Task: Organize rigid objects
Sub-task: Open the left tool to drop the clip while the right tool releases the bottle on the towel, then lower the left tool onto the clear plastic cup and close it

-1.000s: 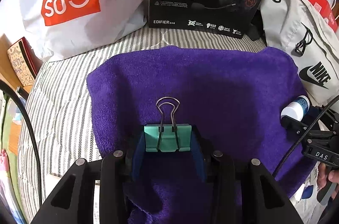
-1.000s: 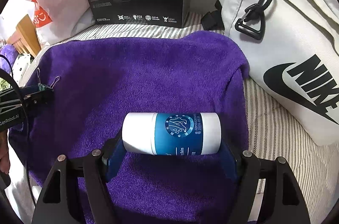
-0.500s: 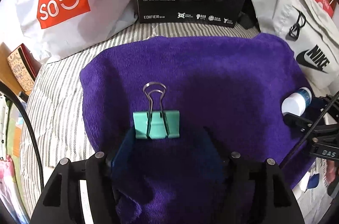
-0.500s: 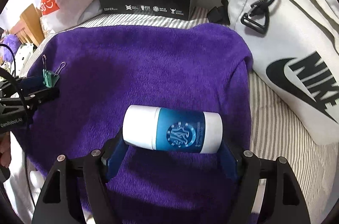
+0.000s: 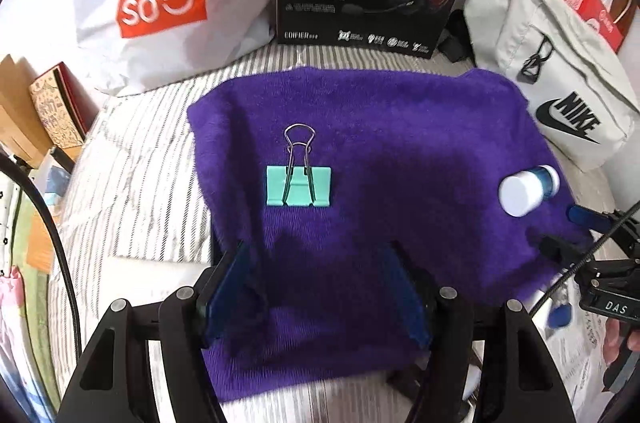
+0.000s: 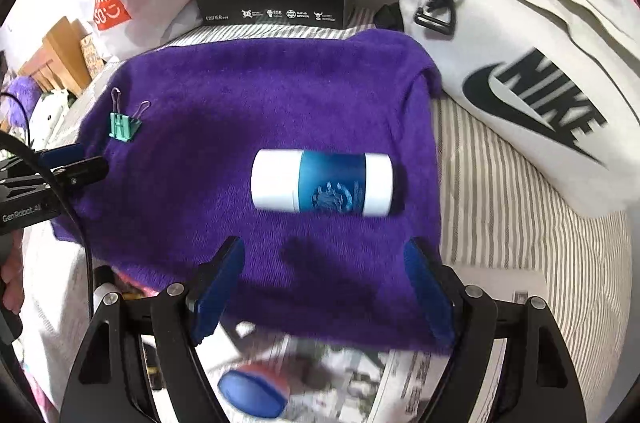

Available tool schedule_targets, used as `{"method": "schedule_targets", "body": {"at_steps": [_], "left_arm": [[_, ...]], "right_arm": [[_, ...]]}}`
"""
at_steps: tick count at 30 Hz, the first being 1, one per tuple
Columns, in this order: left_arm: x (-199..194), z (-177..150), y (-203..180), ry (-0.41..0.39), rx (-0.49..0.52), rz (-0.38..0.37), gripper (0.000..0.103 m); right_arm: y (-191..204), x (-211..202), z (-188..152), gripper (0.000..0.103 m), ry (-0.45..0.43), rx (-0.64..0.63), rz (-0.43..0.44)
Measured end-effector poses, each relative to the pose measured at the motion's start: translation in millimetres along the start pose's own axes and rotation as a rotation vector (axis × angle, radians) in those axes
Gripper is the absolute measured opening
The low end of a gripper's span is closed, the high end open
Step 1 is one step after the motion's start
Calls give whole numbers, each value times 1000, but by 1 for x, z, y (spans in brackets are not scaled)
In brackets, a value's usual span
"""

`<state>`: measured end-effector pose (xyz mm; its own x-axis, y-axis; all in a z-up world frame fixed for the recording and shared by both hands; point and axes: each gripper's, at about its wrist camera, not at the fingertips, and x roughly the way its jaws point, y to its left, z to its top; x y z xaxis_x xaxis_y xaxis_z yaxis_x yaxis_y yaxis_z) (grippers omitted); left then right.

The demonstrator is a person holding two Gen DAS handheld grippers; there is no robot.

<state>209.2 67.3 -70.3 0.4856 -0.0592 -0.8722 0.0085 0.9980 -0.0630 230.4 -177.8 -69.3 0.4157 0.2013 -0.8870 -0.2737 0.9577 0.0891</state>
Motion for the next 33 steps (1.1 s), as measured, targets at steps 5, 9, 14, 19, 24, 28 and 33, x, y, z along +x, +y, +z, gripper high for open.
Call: {"method": "schedule_targets", "body": {"at_steps": [5,9,14,19,24,28,33], "left_arm": [[-31,-20,-9,-35,9,-43,67],[-54,-46,-20,-52,18,-84,67],[-68,-79,-37,-63,72,-110,67],[-63,-107,-51,-35,130,-118,67],[-51,-121,-58,-12,169,-108,64],[-43,-127,-64,-2,217,-85,58],[-35,-129,-68,18,253,-107,37]], "right_arm": [[-2,-23,-17,81,-28,21,7],[-5,-43,-34,81,-46,50,3],[-14,-70,-60,81,-68,91,-7],[-25,-98,-94,81,-93,158,10],[-29,-108,-116,81,-93,194,28],[-31,-111,-126,81,-86,211,39],[-33,-109,-132,81,-68,223,43]]}}
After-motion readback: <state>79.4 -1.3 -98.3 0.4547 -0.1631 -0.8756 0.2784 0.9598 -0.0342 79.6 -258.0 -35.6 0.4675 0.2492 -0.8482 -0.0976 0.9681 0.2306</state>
